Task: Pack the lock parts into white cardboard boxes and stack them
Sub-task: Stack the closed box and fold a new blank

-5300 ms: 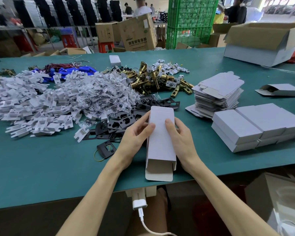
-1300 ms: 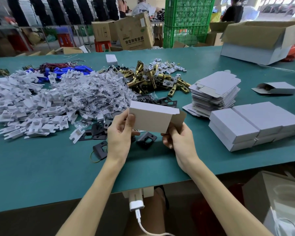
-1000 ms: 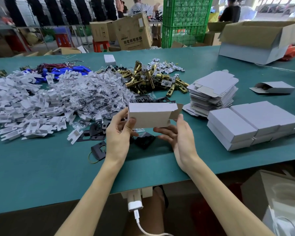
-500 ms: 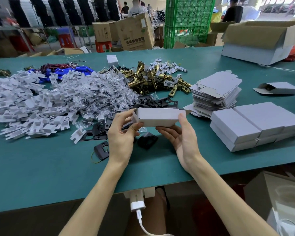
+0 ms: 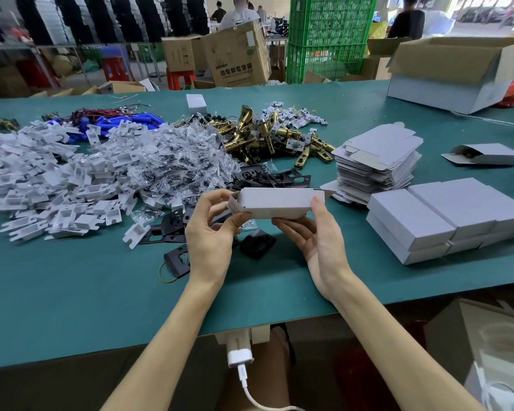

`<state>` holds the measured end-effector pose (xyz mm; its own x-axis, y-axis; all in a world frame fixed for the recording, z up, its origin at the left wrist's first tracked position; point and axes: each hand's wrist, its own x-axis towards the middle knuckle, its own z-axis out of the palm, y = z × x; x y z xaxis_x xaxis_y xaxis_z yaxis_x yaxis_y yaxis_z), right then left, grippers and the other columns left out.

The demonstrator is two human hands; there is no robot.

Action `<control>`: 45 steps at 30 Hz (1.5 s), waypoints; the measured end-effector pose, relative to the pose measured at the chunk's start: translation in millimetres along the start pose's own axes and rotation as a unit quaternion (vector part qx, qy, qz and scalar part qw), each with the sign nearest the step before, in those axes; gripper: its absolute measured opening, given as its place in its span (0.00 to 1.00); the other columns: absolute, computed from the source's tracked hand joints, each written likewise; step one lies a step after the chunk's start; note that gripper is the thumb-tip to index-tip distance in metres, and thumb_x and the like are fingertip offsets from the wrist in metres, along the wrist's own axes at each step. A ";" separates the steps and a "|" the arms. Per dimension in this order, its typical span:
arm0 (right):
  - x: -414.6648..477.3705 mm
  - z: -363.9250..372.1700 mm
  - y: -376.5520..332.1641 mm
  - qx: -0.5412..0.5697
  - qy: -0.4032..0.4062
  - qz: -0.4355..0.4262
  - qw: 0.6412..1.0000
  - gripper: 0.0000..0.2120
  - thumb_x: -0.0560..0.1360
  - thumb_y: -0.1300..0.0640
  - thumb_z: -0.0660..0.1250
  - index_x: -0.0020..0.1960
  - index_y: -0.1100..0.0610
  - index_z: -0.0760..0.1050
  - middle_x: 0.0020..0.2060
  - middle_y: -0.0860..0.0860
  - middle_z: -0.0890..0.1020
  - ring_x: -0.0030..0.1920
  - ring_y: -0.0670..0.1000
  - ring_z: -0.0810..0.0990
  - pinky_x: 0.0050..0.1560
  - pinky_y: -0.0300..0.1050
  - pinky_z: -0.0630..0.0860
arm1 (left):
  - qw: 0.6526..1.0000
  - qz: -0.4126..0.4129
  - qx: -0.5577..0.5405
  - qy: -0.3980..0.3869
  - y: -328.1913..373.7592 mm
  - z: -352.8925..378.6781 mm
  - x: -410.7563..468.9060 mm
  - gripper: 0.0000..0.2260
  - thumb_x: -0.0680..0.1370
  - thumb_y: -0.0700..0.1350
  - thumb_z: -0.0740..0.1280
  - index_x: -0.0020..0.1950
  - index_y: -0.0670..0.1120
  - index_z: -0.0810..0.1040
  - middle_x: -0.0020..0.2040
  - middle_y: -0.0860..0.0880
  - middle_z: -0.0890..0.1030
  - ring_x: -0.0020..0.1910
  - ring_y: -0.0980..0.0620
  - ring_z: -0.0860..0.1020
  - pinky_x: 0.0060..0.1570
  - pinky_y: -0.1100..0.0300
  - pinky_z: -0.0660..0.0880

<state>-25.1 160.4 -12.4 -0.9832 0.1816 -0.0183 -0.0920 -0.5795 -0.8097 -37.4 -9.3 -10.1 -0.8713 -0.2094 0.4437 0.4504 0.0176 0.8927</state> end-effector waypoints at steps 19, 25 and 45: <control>-2.8 -1.0 -2.5 0.017 0.005 -0.004 1.000 0.21 0.82 0.47 0.66 0.67 0.61 0.73 0.58 0.60 0.85 0.57 0.61 0.85 0.58 0.48 0.82 | 0.998 -0.034 -0.038 -0.023 -2.1 -1.0 -0.5 0.14 0.76 0.48 0.74 0.61 0.55 0.84 0.57 0.53 0.87 0.57 0.51 0.85 0.54 0.59 0.82; -4.3 0.5 -3.6 0.010 0.002 -0.009 1.000 0.23 0.82 0.48 0.67 0.69 0.63 0.71 0.63 0.62 0.81 0.57 0.61 0.85 0.57 0.46 0.82 | 0.998 -0.033 -0.041 -0.033 -2.8 -1.7 0.0 0.19 0.80 0.52 0.70 0.68 0.45 0.82 0.61 0.55 0.85 0.61 0.55 0.83 0.62 0.56 0.80; -11.6 7.4 -3.7 -0.079 -0.038 -0.026 0.996 0.28 0.72 0.51 0.74 0.65 0.66 0.75 0.61 0.65 0.80 0.59 0.64 0.82 0.64 0.52 0.80 | 0.995 -0.068 -0.014 -0.074 -16.3 -0.9 4.0 0.19 0.87 0.45 0.61 0.77 0.42 0.71 0.65 0.56 0.83 0.66 0.58 0.79 0.66 0.57 0.77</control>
<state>-14.5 154.6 -4.8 -0.9874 0.1443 0.0657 -0.1231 -0.4370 -0.8910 -48.0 -11.3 -22.9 -0.9430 -0.0608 0.3272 0.3294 -0.0292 0.9437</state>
